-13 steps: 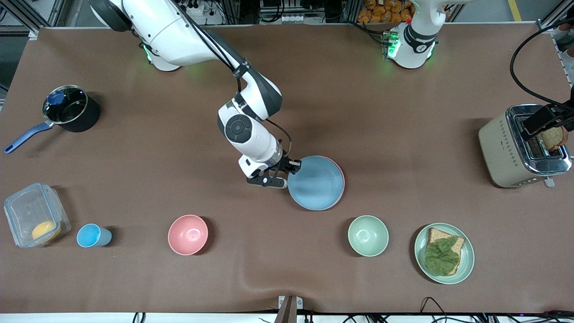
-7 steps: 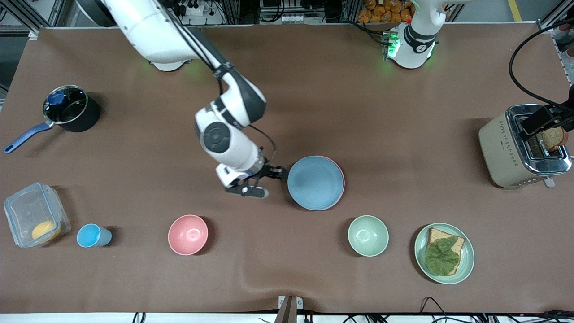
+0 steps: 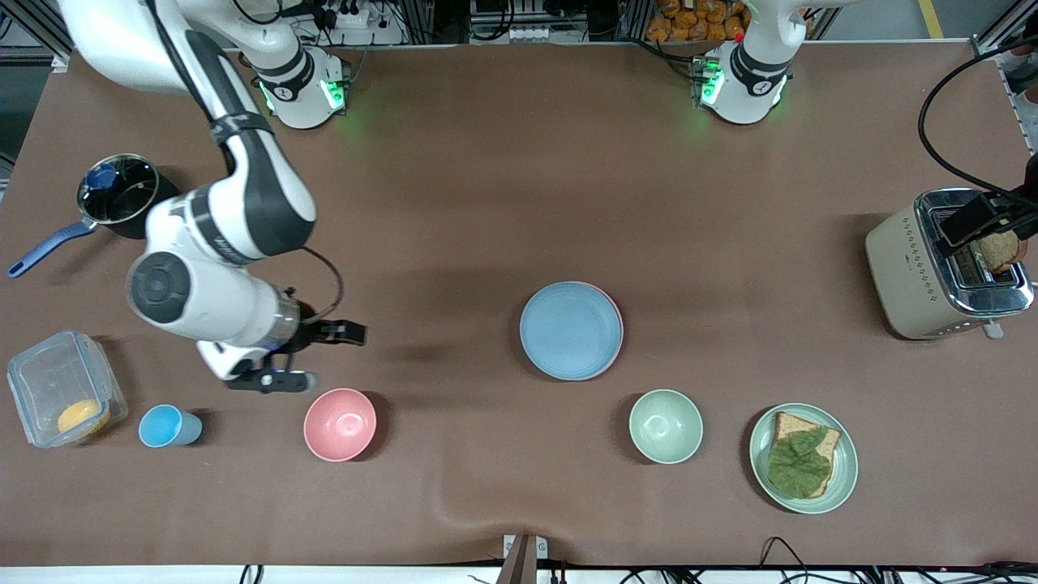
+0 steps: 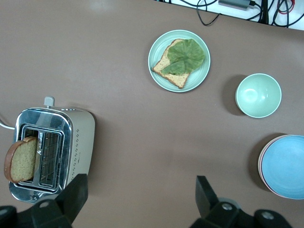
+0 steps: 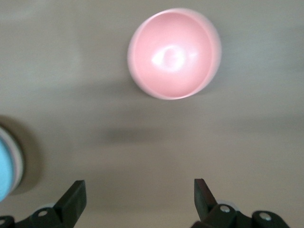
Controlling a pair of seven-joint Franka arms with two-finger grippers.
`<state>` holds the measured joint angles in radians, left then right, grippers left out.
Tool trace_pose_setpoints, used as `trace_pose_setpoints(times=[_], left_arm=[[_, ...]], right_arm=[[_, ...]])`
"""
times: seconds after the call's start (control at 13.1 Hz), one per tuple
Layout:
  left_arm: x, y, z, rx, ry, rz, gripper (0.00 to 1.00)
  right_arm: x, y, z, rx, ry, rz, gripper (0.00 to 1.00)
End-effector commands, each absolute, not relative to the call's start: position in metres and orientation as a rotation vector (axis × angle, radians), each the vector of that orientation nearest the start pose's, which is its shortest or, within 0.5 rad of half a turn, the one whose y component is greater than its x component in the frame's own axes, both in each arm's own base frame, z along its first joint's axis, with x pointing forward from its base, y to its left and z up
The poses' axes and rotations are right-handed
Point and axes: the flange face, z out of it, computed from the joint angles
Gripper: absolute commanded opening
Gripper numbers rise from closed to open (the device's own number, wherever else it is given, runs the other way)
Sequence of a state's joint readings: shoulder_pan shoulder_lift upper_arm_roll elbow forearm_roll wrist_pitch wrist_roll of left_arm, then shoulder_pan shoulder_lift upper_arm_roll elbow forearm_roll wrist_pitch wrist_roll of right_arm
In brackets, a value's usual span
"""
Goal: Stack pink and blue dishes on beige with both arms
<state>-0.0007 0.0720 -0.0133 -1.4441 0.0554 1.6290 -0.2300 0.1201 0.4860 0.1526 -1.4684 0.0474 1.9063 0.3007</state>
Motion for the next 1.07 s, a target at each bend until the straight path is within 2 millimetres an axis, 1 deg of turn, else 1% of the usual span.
trace_pose_setpoints(times=[0.0,0.08,0.15,0.23,0.31,0.38,0.46,0.54,0.76,0.84,0.99], left_arm=[[0.582,-0.006,0.651,-3.098,-0.327,-0.185,1.00],[0.583,-0.006,0.650,-3.098,-0.334,-0.192,1.00],[0.583,-0.007,0.651,-3.098,-0.334,-0.197,1.00],[0.584,-0.010,0.650,-3.100,-0.327,-0.194,1.00],[0.584,-0.014,0.648,-3.102,-0.315,-0.190,1.00],[0.583,-0.013,0.647,-3.101,-0.317,-0.183,1.00],[0.583,-0.014,0.646,-3.102,-0.315,-0.173,1.00],[0.582,-0.014,0.647,-3.101,-0.315,-0.171,1.00],[0.583,-0.015,0.647,-3.102,-0.315,-0.175,1.00],[0.583,-0.015,0.647,-3.104,-0.315,-0.175,1.00],[0.583,-0.016,0.647,-3.104,-0.313,-0.173,1.00]], right_arm=[[0.644,0.141,0.417,-3.124,0.035,0.094,1.00],[0.640,0.121,0.422,-3.129,0.013,0.108,1.00],[0.634,0.104,0.435,-3.133,-0.010,0.119,1.00],[0.627,0.094,0.452,-3.138,-0.035,0.146,1.00],[0.616,0.087,0.474,-3.144,-0.039,0.166,1.00],[0.606,0.084,0.494,-3.150,-0.046,0.182,1.00],[0.598,0.083,0.511,-3.154,-0.070,0.185,1.00],[0.595,0.078,0.528,-3.154,-0.090,0.180,1.00],[0.594,0.035,0.565,-3.127,-0.184,0.201,1.00],[0.592,0.030,0.576,-3.123,-0.214,0.205,1.00],[0.586,0.032,0.598,-3.125,-0.204,0.206,1.00]])
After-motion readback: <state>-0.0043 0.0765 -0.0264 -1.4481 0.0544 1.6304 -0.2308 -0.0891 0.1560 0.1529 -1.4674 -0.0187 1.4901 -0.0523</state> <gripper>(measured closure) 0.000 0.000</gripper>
